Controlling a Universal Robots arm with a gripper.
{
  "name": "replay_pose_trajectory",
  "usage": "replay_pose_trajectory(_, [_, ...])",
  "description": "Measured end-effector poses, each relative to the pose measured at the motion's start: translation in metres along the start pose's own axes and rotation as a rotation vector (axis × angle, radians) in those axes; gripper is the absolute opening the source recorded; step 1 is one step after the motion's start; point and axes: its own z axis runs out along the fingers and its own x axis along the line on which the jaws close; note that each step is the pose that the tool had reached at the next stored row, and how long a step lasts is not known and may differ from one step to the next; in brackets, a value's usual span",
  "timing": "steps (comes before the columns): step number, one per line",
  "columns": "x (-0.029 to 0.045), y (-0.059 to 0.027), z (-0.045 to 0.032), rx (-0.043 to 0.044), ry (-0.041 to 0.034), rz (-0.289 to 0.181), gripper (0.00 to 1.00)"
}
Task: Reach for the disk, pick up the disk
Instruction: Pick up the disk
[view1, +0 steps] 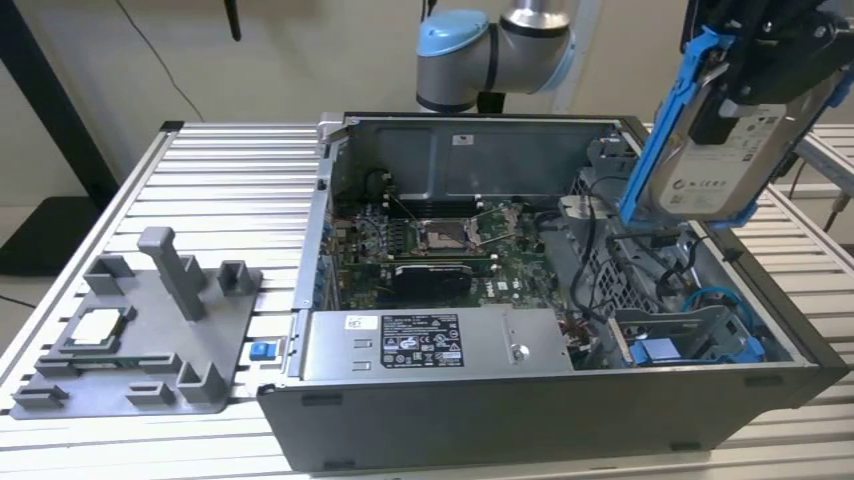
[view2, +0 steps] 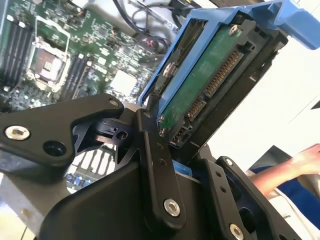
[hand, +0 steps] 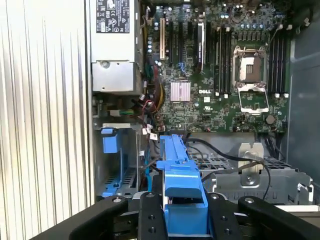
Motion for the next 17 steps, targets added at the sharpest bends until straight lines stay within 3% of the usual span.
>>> replay_pose_trajectory(6, [0.0275,0.0021,0.0020,0.0000,0.0001,0.000,0.00])
replay_pose_trajectory(17, [0.0688,0.0080,0.0117,0.0000,0.0001,0.000,0.00])
